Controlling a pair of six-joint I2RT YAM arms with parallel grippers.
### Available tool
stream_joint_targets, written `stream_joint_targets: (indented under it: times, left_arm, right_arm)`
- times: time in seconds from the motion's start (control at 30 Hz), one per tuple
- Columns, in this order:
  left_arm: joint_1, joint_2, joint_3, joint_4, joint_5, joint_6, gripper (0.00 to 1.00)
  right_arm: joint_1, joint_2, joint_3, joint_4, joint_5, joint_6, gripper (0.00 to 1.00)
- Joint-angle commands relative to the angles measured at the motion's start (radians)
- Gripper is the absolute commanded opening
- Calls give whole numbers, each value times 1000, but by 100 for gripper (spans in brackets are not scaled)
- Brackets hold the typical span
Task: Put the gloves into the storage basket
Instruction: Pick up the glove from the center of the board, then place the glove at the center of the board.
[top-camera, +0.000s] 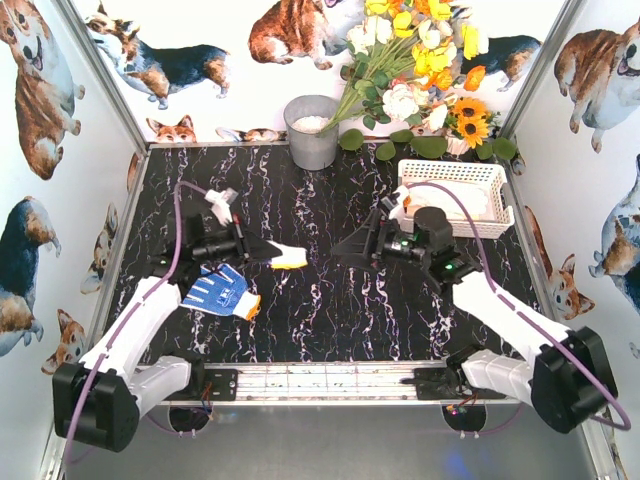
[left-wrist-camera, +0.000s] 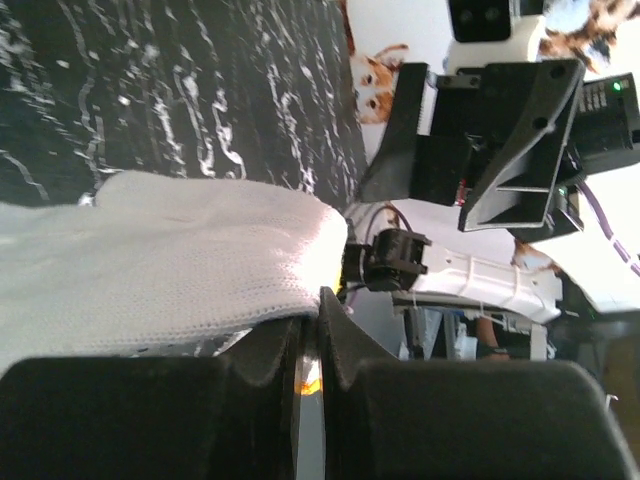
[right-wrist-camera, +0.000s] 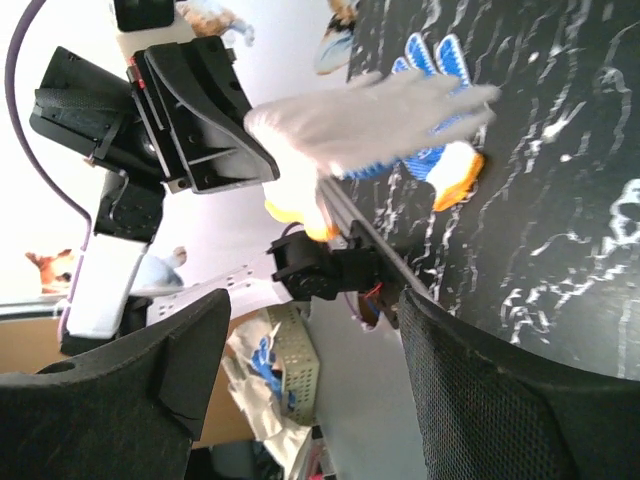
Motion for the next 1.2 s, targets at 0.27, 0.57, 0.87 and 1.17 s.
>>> stream_joint_targets:
  times: [0.27,0.57,0.87,1.17]
  left_arm:
    - [-167,19,35,176,-44,-173,0]
    - [-194,63,73,227,-51,-193,0]
    - [-195,155,84,256,-137,-186,17]
    - [-195,395,316,309,-166,-109,0]
  right_arm:
    - [134,122,-2,253,-39,103,68]
    - [145,163,14,313,-25,125,22]
    - [139,174,90,237,57,55,0]
    - [14,269,260,118,70,-83,0]
